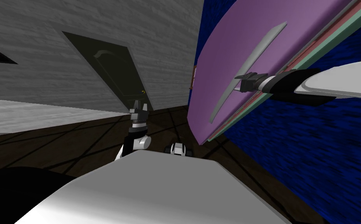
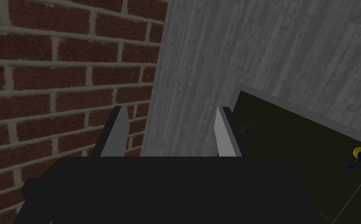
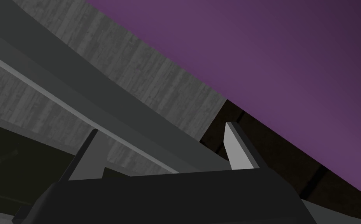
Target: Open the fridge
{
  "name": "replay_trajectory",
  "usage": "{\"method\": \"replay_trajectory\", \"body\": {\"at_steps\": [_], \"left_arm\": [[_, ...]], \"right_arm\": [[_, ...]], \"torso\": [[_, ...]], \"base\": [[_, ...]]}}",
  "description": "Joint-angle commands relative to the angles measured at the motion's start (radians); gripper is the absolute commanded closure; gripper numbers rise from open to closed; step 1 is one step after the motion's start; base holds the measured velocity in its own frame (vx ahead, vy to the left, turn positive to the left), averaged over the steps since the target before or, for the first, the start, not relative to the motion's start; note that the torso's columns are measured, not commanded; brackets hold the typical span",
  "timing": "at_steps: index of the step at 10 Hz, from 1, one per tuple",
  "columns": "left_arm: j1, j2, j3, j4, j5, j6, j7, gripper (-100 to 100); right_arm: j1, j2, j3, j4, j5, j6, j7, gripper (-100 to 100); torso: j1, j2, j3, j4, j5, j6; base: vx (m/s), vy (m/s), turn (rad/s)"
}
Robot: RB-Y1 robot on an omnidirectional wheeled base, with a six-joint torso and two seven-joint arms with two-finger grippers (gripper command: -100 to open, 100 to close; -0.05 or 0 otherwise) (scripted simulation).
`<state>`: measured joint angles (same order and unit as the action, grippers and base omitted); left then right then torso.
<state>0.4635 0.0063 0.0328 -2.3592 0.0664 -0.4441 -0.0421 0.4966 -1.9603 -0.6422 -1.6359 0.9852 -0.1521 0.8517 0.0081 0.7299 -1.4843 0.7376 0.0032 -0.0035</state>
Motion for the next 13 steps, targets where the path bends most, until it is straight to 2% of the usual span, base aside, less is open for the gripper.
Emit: {"method": "replay_trajectory", "body": {"at_steps": [1,2,4,5,6,8,9,10,12,13], "left_arm": [[0.0,0.0,0.0,0.0,0.0,0.0,0.0,0],[0.0,0.0,0.0,0.0,0.0,0.0,0.0,0],[0.0,0.0,0.0,0.0,0.0,0.0,0.0,0],[0.0,0.0,0.0,0.0,0.0,0.0,0.0,0],[0.0,0.0,0.0,0.0,0.0,0.0,0.0,0],[0.0,0.0,0.0,0.0,0.0,0.0,0.0,0],[0.0,0.0,0.0,0.0,0.0,0.0,0.0,0],[0.0,0.0,0.0,0.0,0.0,0.0,0.0,0],[0.0,0.0,0.0,0.0,0.0,0.0,0.0,0],[0.0,0.0,0.0,0.0,0.0,0.0,0.0,0]], "right_arm": [[-0.019,0.004,0.009,0.008,0.056,0.007,-0.065,100],[-0.017,0.0,0.014,0.031,0.057,0.008,-0.066,100],[-0.017,0.0,0.014,0.031,0.057,0.008,-0.066,100],[-0.014,-0.004,0.02,0.053,0.059,0.01,-0.068,100],[-0.011,-0.009,0.026,0.076,0.06,0.011,-0.069,100],[-0.008,-0.007,0.028,0.07,0.065,0.012,-0.059,100],[0.0,-0.009,0.038,0.098,0.065,0.009,-0.06,100],[0.0,-0.009,0.038,0.098,0.065,0.009,-0.06,100],[0.01,-0.016,0.051,0.157,0.064,0.011,-0.065,100],[0.01,-0.016,0.051,0.157,0.064,0.011,-0.065,100]], "torso": [[0.004,0.001,0.002,-0.001,0.002,-0.003],[-0.004,0.0,0.001,-0.001,0.002,-0.005],[-0.005,0.003,0.003,0.001,0.0,-0.002],[-0.012,0.003,0.002,0.002,-0.001,-0.001],[-0.007,0.004,0.004,0.002,-0.001,0.002],[0.001,0.008,0.007,0.001,-0.001,0.001],[-0.013,0.008,0.007,0.003,-0.002,0.0],[-0.011,0.005,0.005,0.002,-0.003,0.003],[-0.006,0.003,0.003,-0.001,-0.002,0.001],[-0.001,0.003,0.003,-0.001,-0.002,0.001]], "base": [[0.013,0.228,-0.032],[-0.018,0.262,-0.055],[-0.025,0.198,-0.031],[-0.011,0.211,-0.085],[0.024,0.348,-0.168],[0.013,0.287,-0.066],[0.046,0.246,-0.041],[0.073,0.26,-0.07],[0.051,0.34,-0.069],[0.064,0.385,-0.057]]}}
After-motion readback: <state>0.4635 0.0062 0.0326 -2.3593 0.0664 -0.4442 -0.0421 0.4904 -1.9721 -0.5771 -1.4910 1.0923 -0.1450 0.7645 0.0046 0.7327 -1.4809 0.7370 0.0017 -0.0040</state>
